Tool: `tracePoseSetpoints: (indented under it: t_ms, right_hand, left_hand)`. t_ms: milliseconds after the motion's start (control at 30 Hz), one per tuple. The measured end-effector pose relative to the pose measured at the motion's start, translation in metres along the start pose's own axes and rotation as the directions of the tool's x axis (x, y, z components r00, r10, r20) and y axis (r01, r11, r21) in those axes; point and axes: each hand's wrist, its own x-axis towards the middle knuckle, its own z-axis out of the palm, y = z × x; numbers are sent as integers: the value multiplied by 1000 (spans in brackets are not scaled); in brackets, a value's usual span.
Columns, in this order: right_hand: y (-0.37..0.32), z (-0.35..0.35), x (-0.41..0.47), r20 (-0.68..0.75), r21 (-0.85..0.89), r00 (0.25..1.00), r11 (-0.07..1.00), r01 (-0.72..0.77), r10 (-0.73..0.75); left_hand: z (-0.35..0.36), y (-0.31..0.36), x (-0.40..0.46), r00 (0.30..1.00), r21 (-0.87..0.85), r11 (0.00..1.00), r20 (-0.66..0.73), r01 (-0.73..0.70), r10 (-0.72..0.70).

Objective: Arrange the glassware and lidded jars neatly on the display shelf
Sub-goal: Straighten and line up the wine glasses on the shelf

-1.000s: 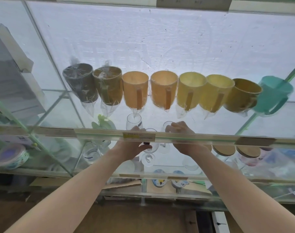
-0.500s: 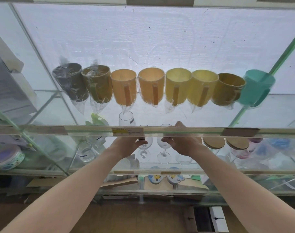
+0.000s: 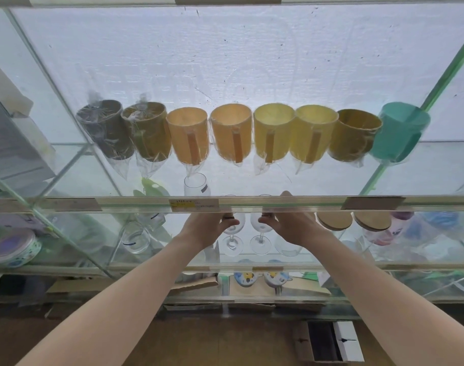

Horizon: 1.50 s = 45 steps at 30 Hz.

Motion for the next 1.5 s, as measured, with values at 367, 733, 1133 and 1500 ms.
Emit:
tracePoseSetpoints:
  t_ms: [367,733,1133,1500]
  right_hand:
    - [5,-1,3,126,-88,990,994,-58,69]
    - [8,-2,5,177,-94,982,994,-55,71]
    - [6,-3,5,152,-115,987,993,-29,46]
    - [7,-1,3,141,-104,988,993,-50,64]
  left_hand:
    - [2,2,4,999,-18,999,32,34,-34]
    - [5,3,2,999,27,1000,-34,4,-3]
    - [5,-1,2,999,87,996,-29,-18,21]
    - [5,-2,3,999,67,997,4,-33,33]
